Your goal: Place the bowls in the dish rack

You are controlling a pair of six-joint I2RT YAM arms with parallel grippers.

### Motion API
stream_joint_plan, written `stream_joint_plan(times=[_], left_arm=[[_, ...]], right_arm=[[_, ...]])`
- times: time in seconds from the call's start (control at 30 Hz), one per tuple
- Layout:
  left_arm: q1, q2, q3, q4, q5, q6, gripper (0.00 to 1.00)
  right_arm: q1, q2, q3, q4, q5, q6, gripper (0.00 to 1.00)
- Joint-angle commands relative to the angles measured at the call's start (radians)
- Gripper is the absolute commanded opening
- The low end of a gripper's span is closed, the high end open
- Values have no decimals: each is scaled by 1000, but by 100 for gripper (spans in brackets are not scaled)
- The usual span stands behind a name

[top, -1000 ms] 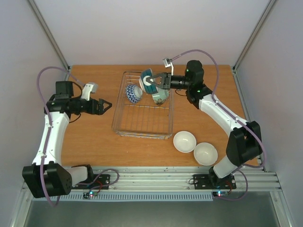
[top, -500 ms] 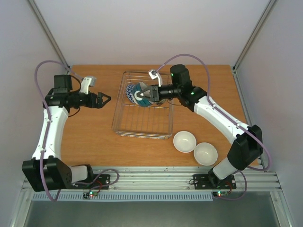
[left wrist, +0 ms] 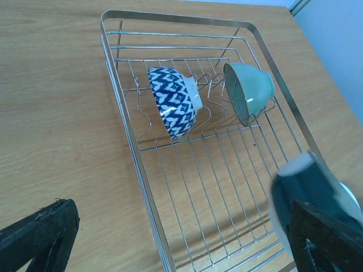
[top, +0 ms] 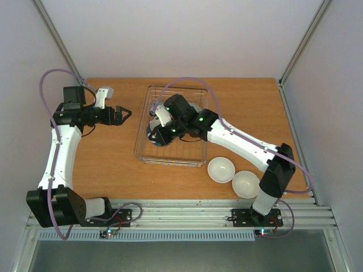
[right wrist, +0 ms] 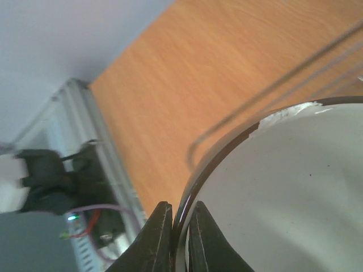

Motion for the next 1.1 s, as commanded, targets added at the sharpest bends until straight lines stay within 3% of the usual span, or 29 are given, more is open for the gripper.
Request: stream_joint_plan(times=[0.0,0.53,0.87,1.07], left_arm=[[-3,-13,-5,49,-6,-14,99],[-3,-22,-64,59,12,7,99],[-4,-37,-71,57,21,10,99],[-3,-41,-77,59,18,15,99]], right_arm=[[-20,92,45,-63,212,-47,6],[-19,385,194,-90,361,-76,8],[-19,437,210,-85,374,-63,24],[-17,372,167,-24,334,-65,43]])
